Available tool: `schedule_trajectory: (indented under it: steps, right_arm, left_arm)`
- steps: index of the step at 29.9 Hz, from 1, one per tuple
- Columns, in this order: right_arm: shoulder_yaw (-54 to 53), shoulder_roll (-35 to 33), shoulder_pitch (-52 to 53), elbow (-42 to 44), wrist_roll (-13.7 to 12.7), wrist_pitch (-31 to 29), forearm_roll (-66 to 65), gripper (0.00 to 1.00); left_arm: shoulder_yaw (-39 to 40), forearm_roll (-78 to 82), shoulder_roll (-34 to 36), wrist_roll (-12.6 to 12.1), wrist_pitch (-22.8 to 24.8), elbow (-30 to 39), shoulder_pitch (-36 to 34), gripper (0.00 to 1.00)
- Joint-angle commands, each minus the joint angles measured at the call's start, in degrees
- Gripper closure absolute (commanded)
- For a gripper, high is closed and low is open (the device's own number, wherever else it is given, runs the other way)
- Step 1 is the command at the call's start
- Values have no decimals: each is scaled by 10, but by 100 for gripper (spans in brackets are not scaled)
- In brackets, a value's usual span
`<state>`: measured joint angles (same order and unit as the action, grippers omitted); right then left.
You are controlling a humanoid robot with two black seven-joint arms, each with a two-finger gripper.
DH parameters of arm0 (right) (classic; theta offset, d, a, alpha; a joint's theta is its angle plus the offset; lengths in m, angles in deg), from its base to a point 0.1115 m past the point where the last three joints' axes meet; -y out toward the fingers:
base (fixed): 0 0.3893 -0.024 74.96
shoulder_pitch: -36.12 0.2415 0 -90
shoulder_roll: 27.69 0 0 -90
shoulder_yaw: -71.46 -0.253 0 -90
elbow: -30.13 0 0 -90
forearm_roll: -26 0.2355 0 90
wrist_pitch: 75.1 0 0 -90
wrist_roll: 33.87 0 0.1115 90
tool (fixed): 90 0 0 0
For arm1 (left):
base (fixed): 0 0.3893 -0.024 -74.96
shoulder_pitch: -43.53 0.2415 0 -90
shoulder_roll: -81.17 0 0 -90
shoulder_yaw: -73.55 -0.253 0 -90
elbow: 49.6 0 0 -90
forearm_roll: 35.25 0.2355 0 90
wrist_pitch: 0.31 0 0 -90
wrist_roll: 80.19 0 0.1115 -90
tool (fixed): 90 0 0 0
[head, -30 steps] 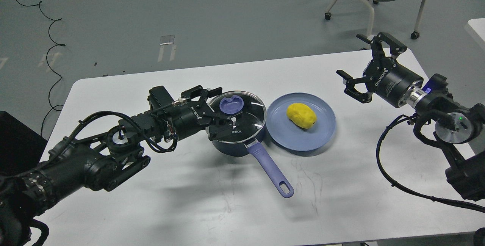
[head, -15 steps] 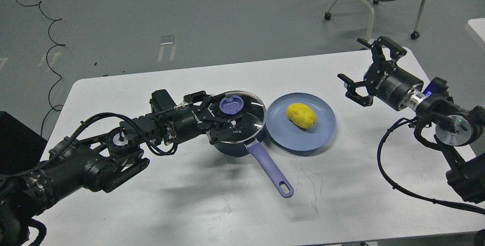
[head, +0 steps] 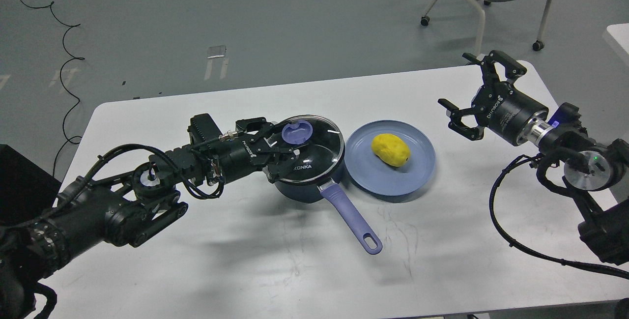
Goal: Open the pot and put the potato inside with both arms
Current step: 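Lift the glass lid off the saucepan with the left gripper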
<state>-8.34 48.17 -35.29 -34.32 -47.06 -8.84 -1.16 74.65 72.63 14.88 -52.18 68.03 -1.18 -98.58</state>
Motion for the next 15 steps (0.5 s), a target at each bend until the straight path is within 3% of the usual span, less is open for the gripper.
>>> schedule_trajectory:
  steps: [1, 7, 15]
  right_arm:
    - [0, 1, 0, 1, 0, 0, 0, 0]
    - [2, 0, 0, 2, 0, 0, 0, 0]
    - [5, 2, 0, 1, 0, 0, 0, 0]
  left_arm:
    - [1, -8, 21, 0, 0, 26, -18, 71]
    - [1, -36, 95, 0, 2, 100, -77, 70]
    - [-8, -51, 165, 0, 0, 94, -54, 70]
